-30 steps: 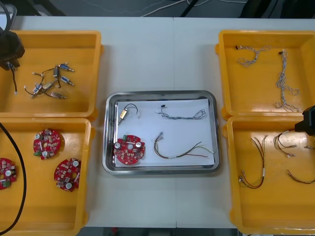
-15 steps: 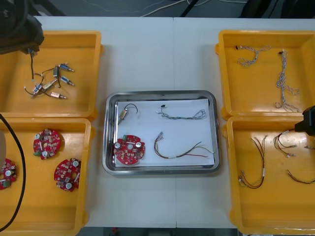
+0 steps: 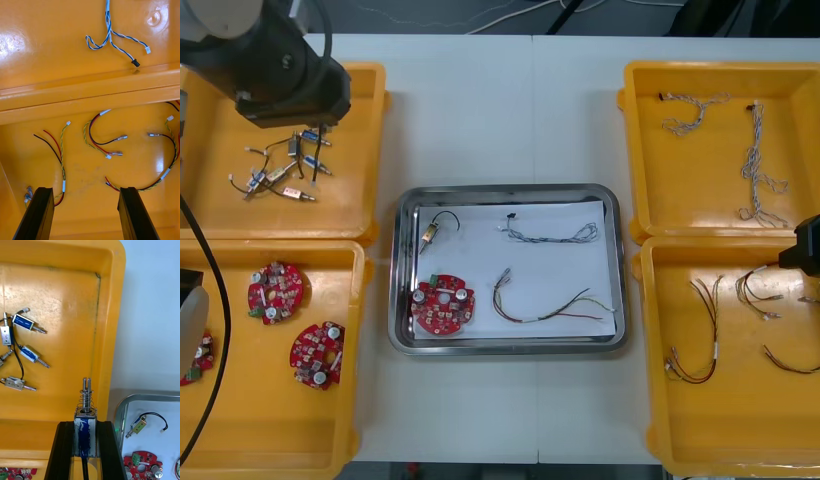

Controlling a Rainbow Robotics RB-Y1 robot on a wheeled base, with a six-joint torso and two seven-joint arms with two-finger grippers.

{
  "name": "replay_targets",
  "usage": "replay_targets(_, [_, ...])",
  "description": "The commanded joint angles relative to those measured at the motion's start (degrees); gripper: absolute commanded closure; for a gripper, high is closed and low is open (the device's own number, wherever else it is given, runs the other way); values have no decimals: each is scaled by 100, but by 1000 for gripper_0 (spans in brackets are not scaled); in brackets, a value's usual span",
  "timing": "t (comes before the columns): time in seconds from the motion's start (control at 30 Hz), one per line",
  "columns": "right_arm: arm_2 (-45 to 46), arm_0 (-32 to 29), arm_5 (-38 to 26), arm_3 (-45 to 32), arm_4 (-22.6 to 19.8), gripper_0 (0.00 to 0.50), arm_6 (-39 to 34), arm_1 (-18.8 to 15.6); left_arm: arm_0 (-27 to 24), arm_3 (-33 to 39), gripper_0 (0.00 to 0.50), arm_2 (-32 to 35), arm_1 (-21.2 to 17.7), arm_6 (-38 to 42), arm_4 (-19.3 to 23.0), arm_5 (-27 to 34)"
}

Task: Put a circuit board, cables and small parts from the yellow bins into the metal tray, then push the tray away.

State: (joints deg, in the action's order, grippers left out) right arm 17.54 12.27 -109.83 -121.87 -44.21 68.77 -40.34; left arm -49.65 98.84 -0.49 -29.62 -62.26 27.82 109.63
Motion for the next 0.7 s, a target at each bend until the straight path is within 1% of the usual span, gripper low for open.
replay_targets(0.03, [180,-58,-17,-179,-44,0,-241,-202,35,276,500,-435,140,592,110,37])
replay_targets(0.2, [180,-58,-17,-179,-44,0,-241,-202,43,311,500,-698,176,733,285,37])
replay_targets(0.37, [180,-58,-17,-179,-44,0,-241,-202,79,373,500,-1164,193,1190,435,37])
replay_targets(0.53, [180,-58,-17,-179,-44,0,-241,-202,87,390,500,-1410,263,1313,488,37])
replay_targets(0.7, [180,-58,-17,-179,-44,0,-241,-202,114,408,500,-1780,307,1629,532,-3])
